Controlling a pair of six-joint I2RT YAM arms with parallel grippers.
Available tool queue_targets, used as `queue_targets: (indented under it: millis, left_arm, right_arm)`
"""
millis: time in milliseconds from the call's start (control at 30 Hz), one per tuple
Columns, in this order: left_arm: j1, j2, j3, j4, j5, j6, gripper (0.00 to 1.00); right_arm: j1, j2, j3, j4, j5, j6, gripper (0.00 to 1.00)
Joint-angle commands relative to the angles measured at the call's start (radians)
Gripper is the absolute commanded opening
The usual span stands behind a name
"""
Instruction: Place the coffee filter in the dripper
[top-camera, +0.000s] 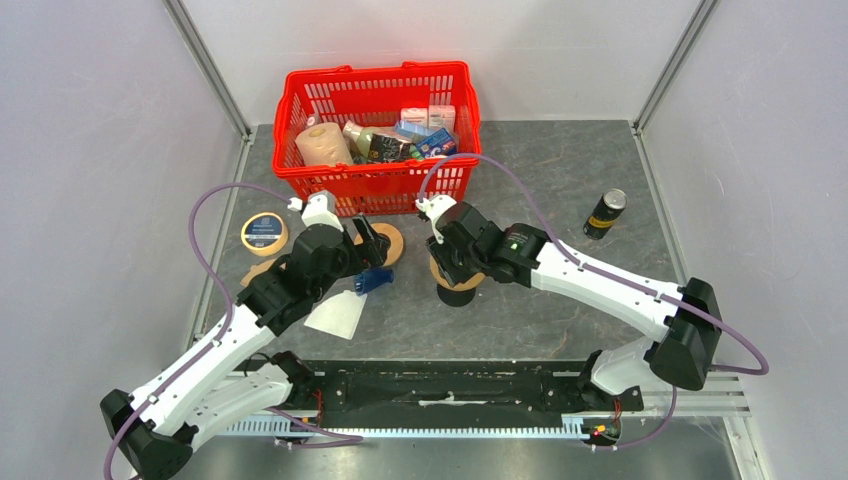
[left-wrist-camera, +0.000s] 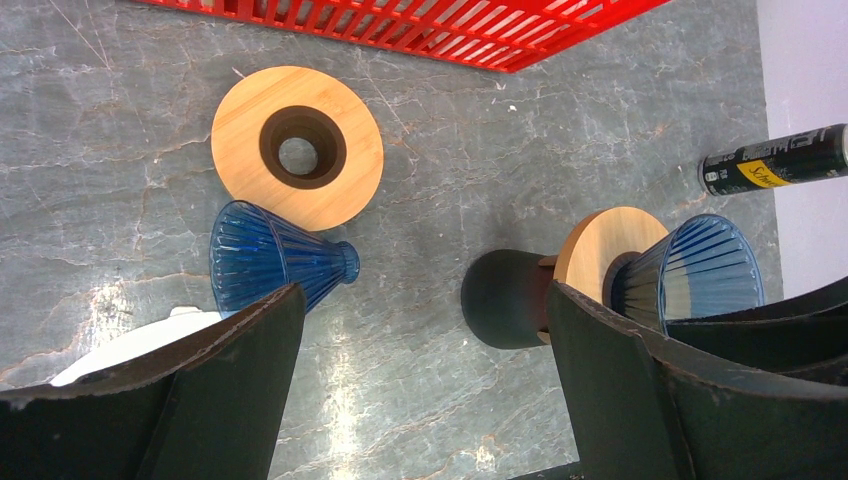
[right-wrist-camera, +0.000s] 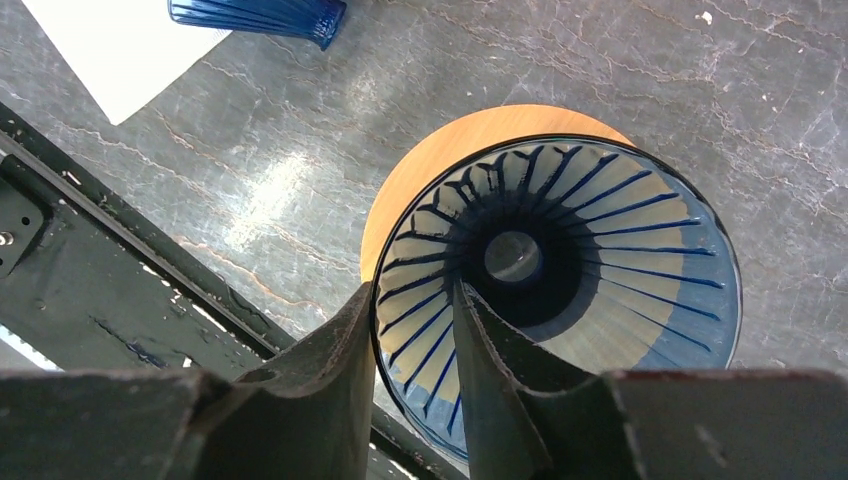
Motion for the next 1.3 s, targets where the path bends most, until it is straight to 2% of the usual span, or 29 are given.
queue_targets:
  millis: [0, 467, 533, 567, 600, 633, 900, 1100, 1267]
  left_arm:
    - [0.004, -0.019, 0.032, 0.013, -0.017, 0.01, 0.96]
    - [0.004, -0.03, 0.039, 0.017, -0.017, 0.015, 0.96]
    - [0.005, -0.033, 0.04, 0.016, -0.018, 0.015, 0.96]
    - [0.005, -0.035, 0.041, 0.013, -0.019, 0.015, 0.96]
    - [0.005, -0.037, 0.045, 0.01, -0.022, 0.015, 0.96]
    - [0.004, -0.038, 0.049, 0.003, -0.026, 0.015, 0.96]
    - [0.004, -0.059, 0.095, -0.126, -0.095, -0.014, 0.97]
    - [0.016, -0.067, 0.088, -0.327, -0.187, -0.158, 0.97]
    - [0.099, -0.066, 0.013, -0.447, -0.123, -0.273, 0.97]
  right_arm:
    - [0.001, 0.027, 0.055, -0.077, 0.046, -0.019, 0.4]
    - [0.001, 0.05, 0.188, -0.07, 0.045, -0.053, 0.64]
    - [0.001, 0.044, 0.209, -0.07, 0.049, -0.054, 0.74]
    - [0.001, 0.039, 0.219, -0.071, 0.052, -0.056, 0.82]
    - [0.001, 0.031, 0.225, -0.071, 0.065, -0.054, 0.95]
    - [0.001, 0.02, 0.23, -0.07, 0.08, -0.052, 0.97]
    - [-0.034, -0.133, 0.176, 0.001, 0.302, 0.017, 0.97]
    - [-0.262, -0.267, 0.059, 0.008, 0.326, 0.182, 0.97]
    - [-0.356, -0.346, -0.041, 0.046, 0.334, 0.201, 0.97]
